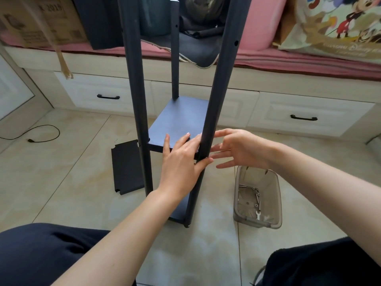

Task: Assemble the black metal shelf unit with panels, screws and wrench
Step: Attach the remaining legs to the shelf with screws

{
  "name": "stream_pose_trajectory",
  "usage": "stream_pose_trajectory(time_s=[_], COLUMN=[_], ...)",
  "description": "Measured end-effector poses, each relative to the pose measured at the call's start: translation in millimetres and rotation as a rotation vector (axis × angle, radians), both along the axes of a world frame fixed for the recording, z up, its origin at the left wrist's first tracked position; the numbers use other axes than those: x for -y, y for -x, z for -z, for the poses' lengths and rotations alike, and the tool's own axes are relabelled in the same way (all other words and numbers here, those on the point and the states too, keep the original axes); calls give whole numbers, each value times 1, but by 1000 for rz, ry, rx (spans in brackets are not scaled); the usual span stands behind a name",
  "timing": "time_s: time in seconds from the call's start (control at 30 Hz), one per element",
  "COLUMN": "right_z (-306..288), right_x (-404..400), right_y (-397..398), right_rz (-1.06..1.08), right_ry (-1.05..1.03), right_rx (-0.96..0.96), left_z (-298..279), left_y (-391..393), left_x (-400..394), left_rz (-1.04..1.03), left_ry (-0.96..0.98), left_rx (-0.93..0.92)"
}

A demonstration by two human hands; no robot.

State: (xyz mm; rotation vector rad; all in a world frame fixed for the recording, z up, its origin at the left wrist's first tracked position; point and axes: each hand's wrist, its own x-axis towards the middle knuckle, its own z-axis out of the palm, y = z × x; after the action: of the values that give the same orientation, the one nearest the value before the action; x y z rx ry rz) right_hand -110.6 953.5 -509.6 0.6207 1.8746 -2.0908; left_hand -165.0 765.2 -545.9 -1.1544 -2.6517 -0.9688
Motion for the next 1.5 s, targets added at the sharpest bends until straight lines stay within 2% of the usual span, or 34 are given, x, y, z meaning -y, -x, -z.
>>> stream_pose_trajectory(time_s=[0.07, 0.33, 0.5, 0.67, 0.73, 0.97, 1.03, 1.17, 1.27, 1.5], right_z=[7, 12, 11, 19, 20, 20, 27, 54, 81, 171], right_x=[7, 30, 29, 28, 26, 13, 2, -26, -55, -101], right_y=[7, 22, 22, 22, 22, 11, -1, -34, -52, -85], right_rz=[77, 2, -25, 23, 40, 120, 169, 180, 259, 320], right_ry=[-2, 45, 16, 64, 75, 151, 90, -106, -170, -349], right_rx=[56, 160, 196, 143, 127, 58, 74, 272, 356, 523], left_z=[2, 3, 4, 6, 7, 15, 22, 35, 39, 31], left_y=[-1, -6, -3, 2, 4, 12, 12, 9, 5, 3], left_x=[0, -3, 5, 8, 7, 2, 0, -2, -5, -10], left_rz=[-4, -100, -56, -10, -13, -49, -58, -78, -96, -80], left_ry=[-8, -108, 5, 219, 239, 48, 5, -77, -112, -156], left_rx=[1, 32, -18, -114, -119, 0, 46, 133, 154, 192])
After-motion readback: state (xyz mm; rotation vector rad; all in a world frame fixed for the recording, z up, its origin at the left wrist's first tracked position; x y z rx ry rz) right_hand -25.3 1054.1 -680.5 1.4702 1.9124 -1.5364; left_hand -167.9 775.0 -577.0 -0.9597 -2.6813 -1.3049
